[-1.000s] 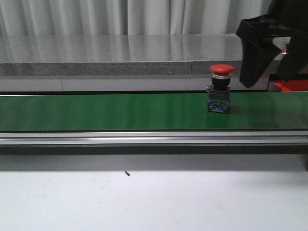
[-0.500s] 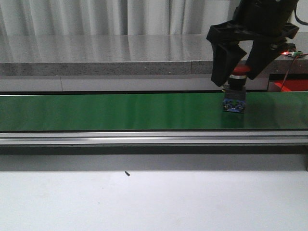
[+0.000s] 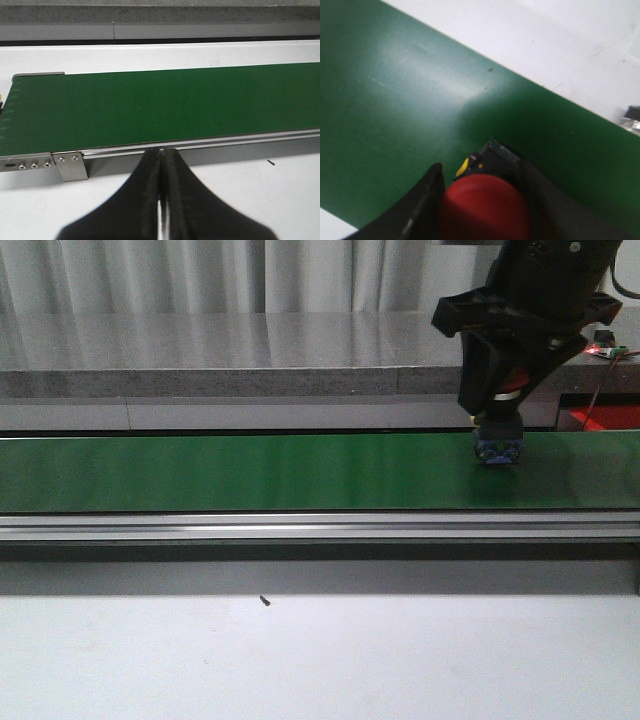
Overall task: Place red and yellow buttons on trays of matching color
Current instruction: 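Lower the right gripper onto the red button on the belt and grasp, then carry the red button into the red tray and open the right gripper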
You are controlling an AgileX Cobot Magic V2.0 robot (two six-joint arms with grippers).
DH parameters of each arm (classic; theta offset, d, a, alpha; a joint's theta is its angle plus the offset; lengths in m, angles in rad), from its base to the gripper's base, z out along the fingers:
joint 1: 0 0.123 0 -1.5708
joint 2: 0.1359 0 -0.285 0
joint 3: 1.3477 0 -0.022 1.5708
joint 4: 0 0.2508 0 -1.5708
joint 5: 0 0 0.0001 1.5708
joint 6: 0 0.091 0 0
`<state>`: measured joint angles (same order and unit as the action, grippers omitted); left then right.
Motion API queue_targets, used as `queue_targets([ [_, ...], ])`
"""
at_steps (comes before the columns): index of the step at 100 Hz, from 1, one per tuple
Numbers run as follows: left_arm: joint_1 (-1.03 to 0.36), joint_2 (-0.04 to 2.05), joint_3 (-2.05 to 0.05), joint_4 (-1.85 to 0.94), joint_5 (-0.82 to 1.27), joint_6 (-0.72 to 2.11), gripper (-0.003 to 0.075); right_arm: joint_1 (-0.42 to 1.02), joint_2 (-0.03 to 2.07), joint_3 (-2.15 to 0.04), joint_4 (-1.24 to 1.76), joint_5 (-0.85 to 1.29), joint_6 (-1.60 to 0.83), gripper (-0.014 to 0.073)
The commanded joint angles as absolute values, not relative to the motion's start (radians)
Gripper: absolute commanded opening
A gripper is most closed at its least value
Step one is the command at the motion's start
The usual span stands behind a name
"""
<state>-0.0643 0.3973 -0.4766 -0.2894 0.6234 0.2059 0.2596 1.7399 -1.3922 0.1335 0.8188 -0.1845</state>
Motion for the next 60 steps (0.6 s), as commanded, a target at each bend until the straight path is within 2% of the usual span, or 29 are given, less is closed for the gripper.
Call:
queue_targets([
  [1,-0.07,0.406,-0.502,-0.31,0.557,0.195,-0.002,0.199,1.65,-1.427,0.133,0.745,-0.164,0.0087],
  [32,-0.07,0.406,-0.502,-0.31,0.557,0.195,-0.002,-0.075,1.616,-1.456,0.134,0.721,-0.145,0.0088],
  [60,-0.07,0.406,-0.502,-0.31,0.557,0.195,-0.002,-0.21,1.719,-1.629,0.134,0.796,-0.145,0.0088],
])
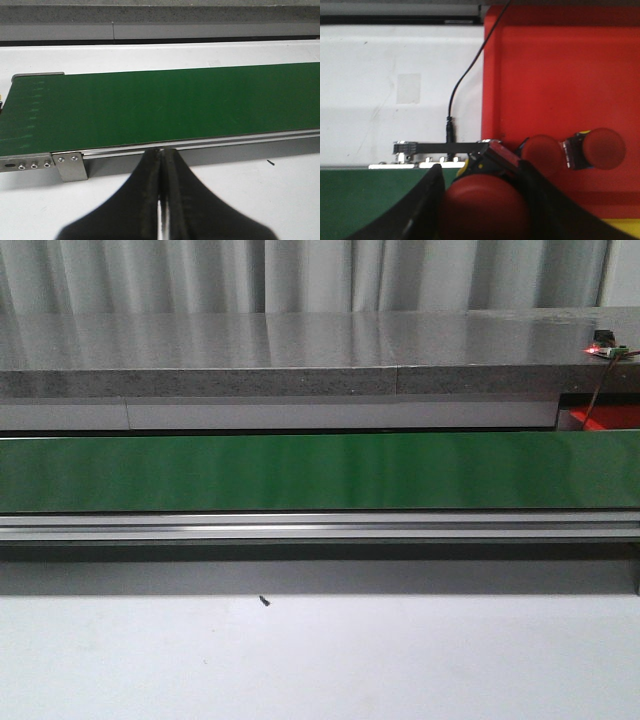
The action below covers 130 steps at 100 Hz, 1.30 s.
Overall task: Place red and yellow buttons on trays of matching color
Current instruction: 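Carry the red button into the red tray and open the right gripper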
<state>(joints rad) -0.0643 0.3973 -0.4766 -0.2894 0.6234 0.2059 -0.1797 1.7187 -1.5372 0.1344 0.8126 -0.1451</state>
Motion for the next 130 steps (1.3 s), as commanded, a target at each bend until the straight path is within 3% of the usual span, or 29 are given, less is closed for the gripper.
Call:
queue_targets([
  [1,-0.07,0.406,-0.502,-0.31,0.557,0.195,-0.002,-0.211,1.724,-1.635,0.134,0.804,-0.145,0.0088],
  [44,-0.07,0.406,-0.502,-0.31,0.557,0.195,-0.002,-0.224,2.018,-1.895,0.135,0.822,-0.145,0.0088],
  [90,-0.07,0.406,-0.502,-0.31,0.557,0.195,-0.002,-0.226,2.159,-1.946,0.135,0.78,-0.143,0.0107],
  [99,-0.07,0.406,-0.502,-0.31,0.557,0.195,-0.002,-0.226,2.159,-1.946,0.135,0.776,-0.143,0.0171],
  [118,-0.07,0.406,-0.502,-0.31,0.557,0.195,-0.002,-0.226,2.159,-1.946,0.131,0.765,-0.145,0.0463],
  [130,-0.07,0.406,-0.502,-0.31,0.557,0.195,-0.002,-0.226,2.159,-1.951,0.132,0.749,-0.145,0.0498],
])
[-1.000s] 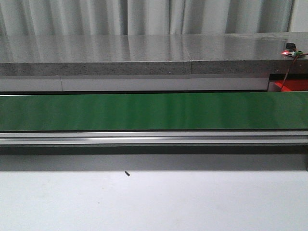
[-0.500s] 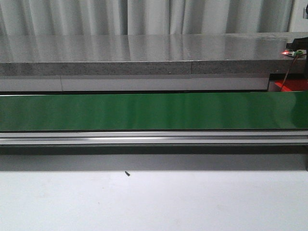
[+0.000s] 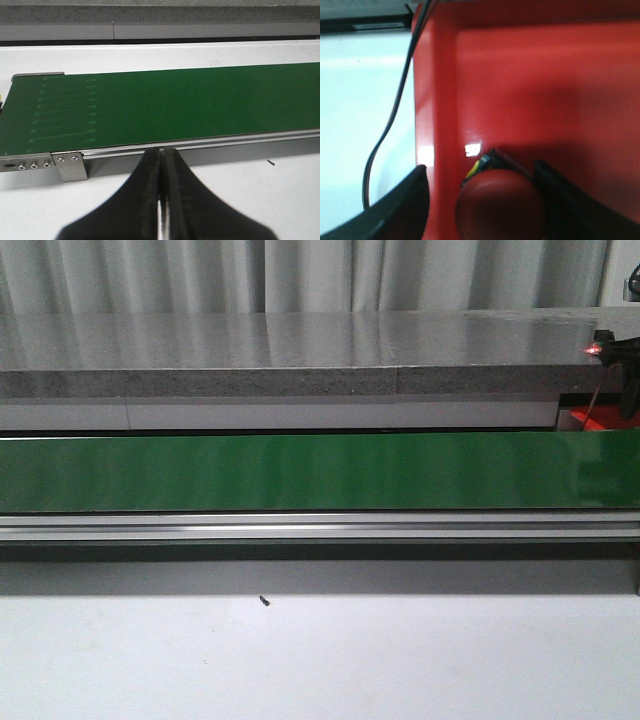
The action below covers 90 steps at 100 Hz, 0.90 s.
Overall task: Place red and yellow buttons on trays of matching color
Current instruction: 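Carry the red button into the red tray and open the right gripper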
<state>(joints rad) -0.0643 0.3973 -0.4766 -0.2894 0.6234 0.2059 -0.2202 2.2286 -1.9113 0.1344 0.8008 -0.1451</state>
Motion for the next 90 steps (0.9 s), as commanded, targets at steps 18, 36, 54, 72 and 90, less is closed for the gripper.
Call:
queue_targets([
  [18,-0.07,0.406,-0.502,-0.31,0.557,0.195,-0.002,-0.226,2.134,-1.979,0.131,0.75,-0.145,0.0498],
  [36,-0.07,0.406,-0.502,-0.31,0.557,0.195,-0.002,-0.218,2.071,-1.979,0.121,0.757,-0.145,0.0498],
  [54,-0.07,0.406,-0.502,-0.31,0.557,0.195,-0.002,-0.171,2.0,-1.943,0.09,0.739,-0.144,0.0423],
  [72,-0.07,0.406,-0.502,-0.31,0.557,0.195,-0.002,-0.137,1.912,-1.847,0.023,0.738,-0.028,0.0152],
  [90,-0.07,0.406,-0.502,-0.31,0.557,0.195,-0.002,-0.117,1.792,-1.709,-0.011,0.726,0.021,-0.0123],
])
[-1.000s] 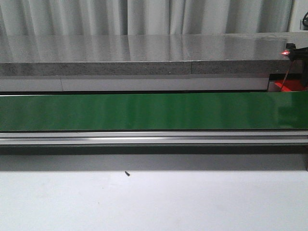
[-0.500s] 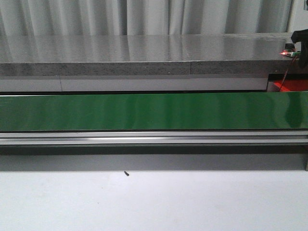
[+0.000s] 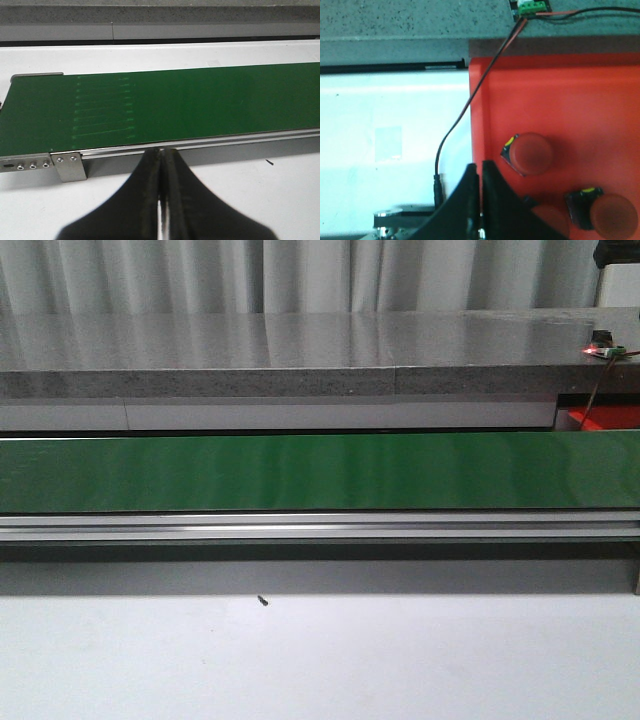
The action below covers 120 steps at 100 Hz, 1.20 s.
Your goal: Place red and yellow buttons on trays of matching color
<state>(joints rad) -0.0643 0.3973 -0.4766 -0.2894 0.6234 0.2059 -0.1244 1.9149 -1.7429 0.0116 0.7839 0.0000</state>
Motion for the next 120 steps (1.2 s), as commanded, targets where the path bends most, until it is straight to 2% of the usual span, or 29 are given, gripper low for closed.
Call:
queue_targets([
  [1,-0.07,0.406,-0.502,-0.31,0.557,0.195,-0.002,-0.116,1.787,-1.703,-0.011,0.723,0.021,-0.0128],
  [67,-0.07,0.406,-0.502,-0.31,0.557,0.195,-0.002,-0.116,1.191,-1.048,-0.01,0.528,0.019,-0.0122],
  [120,-0.07,0.406,-0.502,-0.31,0.557,0.195,-0.002,-0.116,0.741,-0.695,0.0,0.508,0.02,-0.0122],
])
